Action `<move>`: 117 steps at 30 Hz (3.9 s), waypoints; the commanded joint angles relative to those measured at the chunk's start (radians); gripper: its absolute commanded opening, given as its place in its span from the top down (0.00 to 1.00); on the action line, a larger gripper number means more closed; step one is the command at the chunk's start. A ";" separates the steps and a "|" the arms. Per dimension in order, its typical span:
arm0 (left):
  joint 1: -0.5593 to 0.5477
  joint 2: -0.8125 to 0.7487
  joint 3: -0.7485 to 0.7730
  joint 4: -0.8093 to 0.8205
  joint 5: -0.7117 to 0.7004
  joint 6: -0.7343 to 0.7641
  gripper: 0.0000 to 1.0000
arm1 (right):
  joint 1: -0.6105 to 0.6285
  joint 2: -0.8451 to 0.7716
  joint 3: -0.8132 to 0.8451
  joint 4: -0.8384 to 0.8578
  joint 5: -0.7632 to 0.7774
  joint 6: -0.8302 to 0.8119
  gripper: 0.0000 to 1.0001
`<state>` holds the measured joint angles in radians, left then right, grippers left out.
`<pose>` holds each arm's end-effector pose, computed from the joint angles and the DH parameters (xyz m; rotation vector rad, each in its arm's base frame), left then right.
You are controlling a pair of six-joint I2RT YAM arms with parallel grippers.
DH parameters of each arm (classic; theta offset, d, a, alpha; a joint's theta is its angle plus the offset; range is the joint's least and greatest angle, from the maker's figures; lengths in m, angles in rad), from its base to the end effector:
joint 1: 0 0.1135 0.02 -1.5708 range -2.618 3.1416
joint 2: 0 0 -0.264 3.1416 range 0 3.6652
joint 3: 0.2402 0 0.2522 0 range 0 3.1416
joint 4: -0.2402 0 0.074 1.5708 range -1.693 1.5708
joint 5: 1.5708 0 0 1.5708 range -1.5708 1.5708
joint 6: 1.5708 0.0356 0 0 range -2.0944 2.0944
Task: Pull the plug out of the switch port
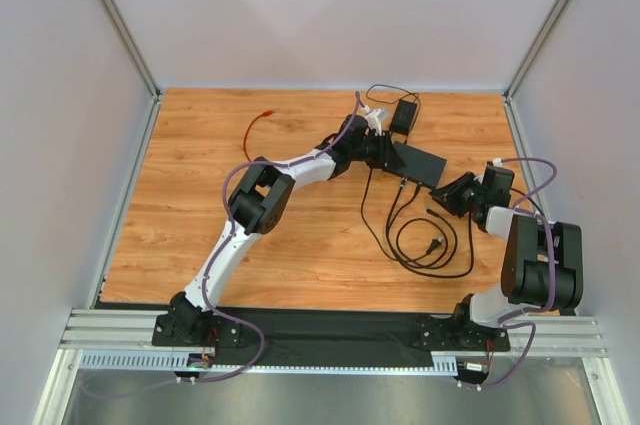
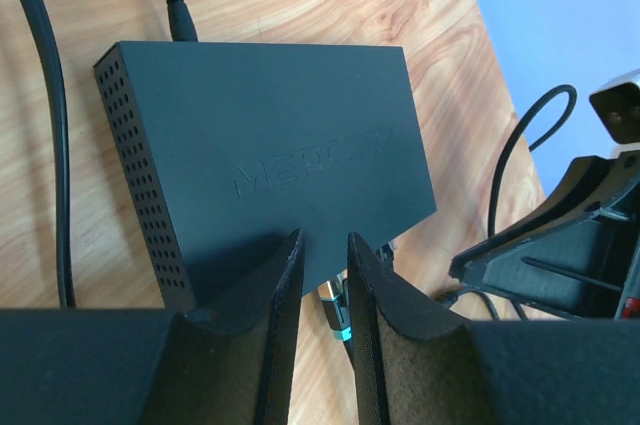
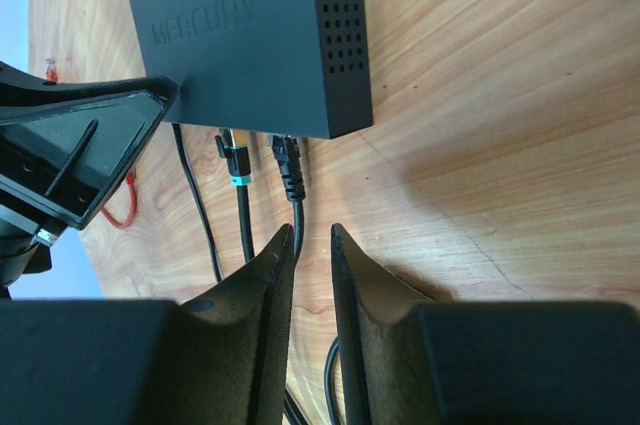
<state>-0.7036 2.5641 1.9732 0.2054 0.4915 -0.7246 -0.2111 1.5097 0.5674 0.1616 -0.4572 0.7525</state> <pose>0.4281 -0.3853 0.1314 0.3422 2.1639 -1.3622 0.2690 -0.0416 0.1396 0.8983 2.2161 0.7990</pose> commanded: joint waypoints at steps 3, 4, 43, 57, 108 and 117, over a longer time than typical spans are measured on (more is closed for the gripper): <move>-0.005 0.016 0.087 -0.130 -0.024 -0.029 0.68 | -0.004 0.006 -0.003 -0.025 0.046 -0.022 0.76; -0.005 0.024 0.098 -0.141 -0.019 -0.032 0.68 | -0.004 0.007 -0.006 -0.027 0.046 -0.022 0.75; -0.005 0.024 0.056 -0.161 0.021 -0.049 0.71 | 0.067 0.176 -0.021 0.332 0.022 0.261 0.56; -0.002 0.011 0.041 -0.155 0.019 -0.045 0.71 | 0.073 0.288 -0.100 0.518 0.077 0.416 0.63; 0.009 0.001 0.004 -0.129 0.021 -0.064 0.72 | 0.164 0.250 -0.011 0.282 0.325 0.555 0.78; 0.010 0.005 0.010 -0.130 0.022 -0.067 0.72 | 0.179 0.241 0.040 0.170 0.305 0.495 0.83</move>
<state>-0.6922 2.5809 2.0014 0.1574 0.5224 -0.8024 -0.0422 1.7329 0.5865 0.4324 -0.2142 1.2797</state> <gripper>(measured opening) 0.279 0.212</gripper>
